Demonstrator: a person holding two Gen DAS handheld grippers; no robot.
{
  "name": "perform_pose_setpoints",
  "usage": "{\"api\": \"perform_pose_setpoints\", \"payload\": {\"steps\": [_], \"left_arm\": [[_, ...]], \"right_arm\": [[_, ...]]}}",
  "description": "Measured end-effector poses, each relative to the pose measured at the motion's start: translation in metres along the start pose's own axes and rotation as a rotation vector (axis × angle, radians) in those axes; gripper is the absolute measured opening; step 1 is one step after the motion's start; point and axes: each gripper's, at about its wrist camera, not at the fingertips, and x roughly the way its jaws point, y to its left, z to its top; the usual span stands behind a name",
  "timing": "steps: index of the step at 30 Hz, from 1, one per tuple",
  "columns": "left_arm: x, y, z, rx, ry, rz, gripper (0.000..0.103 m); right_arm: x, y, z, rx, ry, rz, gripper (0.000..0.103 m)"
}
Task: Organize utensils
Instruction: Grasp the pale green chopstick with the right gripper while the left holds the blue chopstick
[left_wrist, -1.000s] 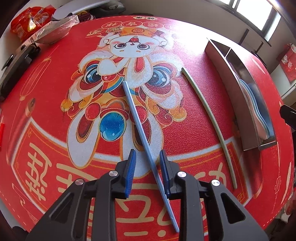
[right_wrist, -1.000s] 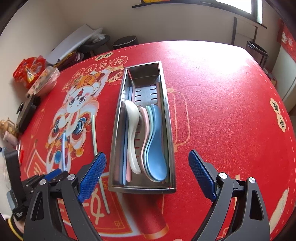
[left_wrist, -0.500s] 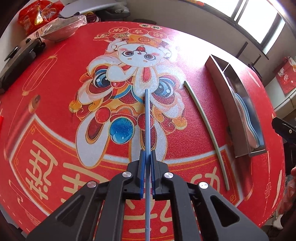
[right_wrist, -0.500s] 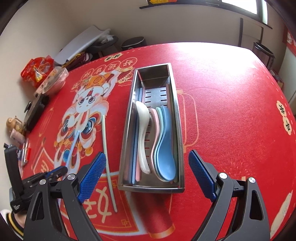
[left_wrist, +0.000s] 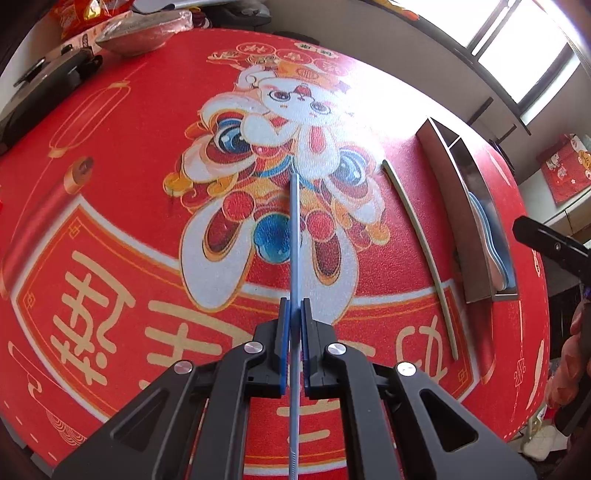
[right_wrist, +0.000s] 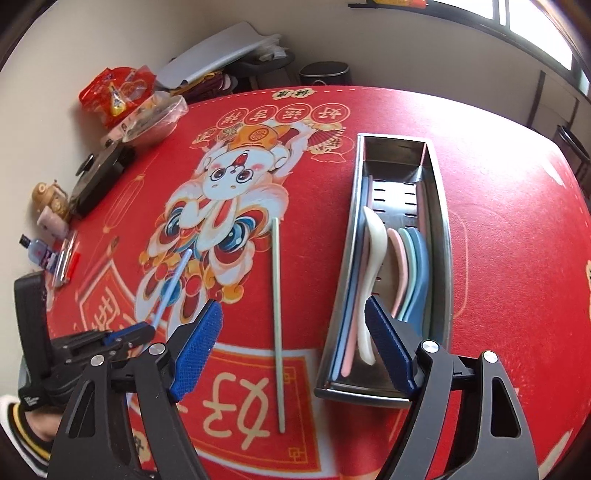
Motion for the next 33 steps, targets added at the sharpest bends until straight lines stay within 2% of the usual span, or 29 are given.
{"api": "perform_pose_setpoints", "payload": {"steps": [5, 8, 11, 16, 19, 22, 33], "left_arm": [[0.012, -0.001, 0.002, 0.009, 0.039, -0.022, 0.006], [0.015, -0.005, 0.006, 0.028, 0.038, -0.030, 0.015], [0.017, -0.009, 0.010, 0.049, 0.034, -0.019, 0.016], [0.019, -0.012, 0.013, 0.061, 0.014, 0.000, 0.016], [0.018, -0.010, 0.012, 0.061, 0.004, 0.012, 0.006], [0.016, -0.002, 0.011, 0.035, -0.001, -0.019, 0.006], [-0.032, 0.030, 0.012, -0.071, -0.130, -0.058, 0.005]], "right_arm": [[0.002, 0.008, -0.003, -0.009, 0.010, 0.013, 0.077], [-0.001, 0.002, -0.005, 0.009, 0.007, 0.009, 0.077], [-0.003, -0.006, -0.005, 0.032, 0.000, 0.002, 0.077], [-0.006, -0.013, -0.007, 0.048, -0.003, 0.002, 0.077], [-0.004, -0.013, -0.007, 0.046, 0.003, 0.005, 0.077], [-0.002, -0.006, -0.007, 0.017, 0.005, -0.004, 0.077], [0.022, 0.026, 0.001, -0.095, 0.072, 0.007, 0.063]]}}
